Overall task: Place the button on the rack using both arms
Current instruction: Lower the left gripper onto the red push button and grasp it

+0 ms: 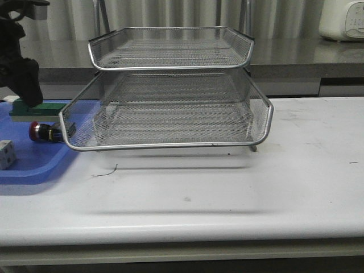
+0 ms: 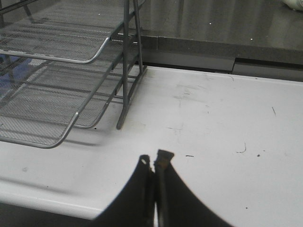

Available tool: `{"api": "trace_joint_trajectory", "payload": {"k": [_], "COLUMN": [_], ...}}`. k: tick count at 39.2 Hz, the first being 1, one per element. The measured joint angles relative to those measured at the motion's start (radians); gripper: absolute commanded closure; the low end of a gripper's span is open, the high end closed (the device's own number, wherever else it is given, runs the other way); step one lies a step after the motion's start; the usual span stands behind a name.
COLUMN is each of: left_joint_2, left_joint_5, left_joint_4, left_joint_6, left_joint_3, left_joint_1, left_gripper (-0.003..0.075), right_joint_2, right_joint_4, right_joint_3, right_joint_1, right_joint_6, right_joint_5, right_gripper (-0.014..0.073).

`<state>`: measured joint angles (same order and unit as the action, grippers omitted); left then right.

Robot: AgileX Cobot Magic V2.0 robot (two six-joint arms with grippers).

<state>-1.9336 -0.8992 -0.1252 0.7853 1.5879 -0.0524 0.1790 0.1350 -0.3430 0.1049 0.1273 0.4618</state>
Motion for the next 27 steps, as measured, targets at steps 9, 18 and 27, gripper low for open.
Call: {"api": "trace_joint_trajectory", "payload": {"k": [9,18,27], "left_joint_2": [-0.111,-0.212,-0.280], "left_joint_5": [0.025,0.029,0.029], "left_joint_4": [-0.004,-0.004,-0.030], "left_joint_6": [0.049,0.055,0.082], "left_joint_3": [0.029,0.123,0.211], "left_joint_1": [0.000,0.000,0.000], "left_gripper": [0.0036,0.0036,0.0036], "right_joint_2": [0.000,0.000,0.000], "right_joint_4": [0.000,0.000,0.000], "right_joint_3": [0.000,0.000,0.000], "right_joint_1": [0.000,0.000,0.000], "right_joint_6": [0.000,0.000,0.000], "right_joint_5": [0.000,0.000,0.000], "right_gripper": [0.0655,0.0655,0.0655]}}
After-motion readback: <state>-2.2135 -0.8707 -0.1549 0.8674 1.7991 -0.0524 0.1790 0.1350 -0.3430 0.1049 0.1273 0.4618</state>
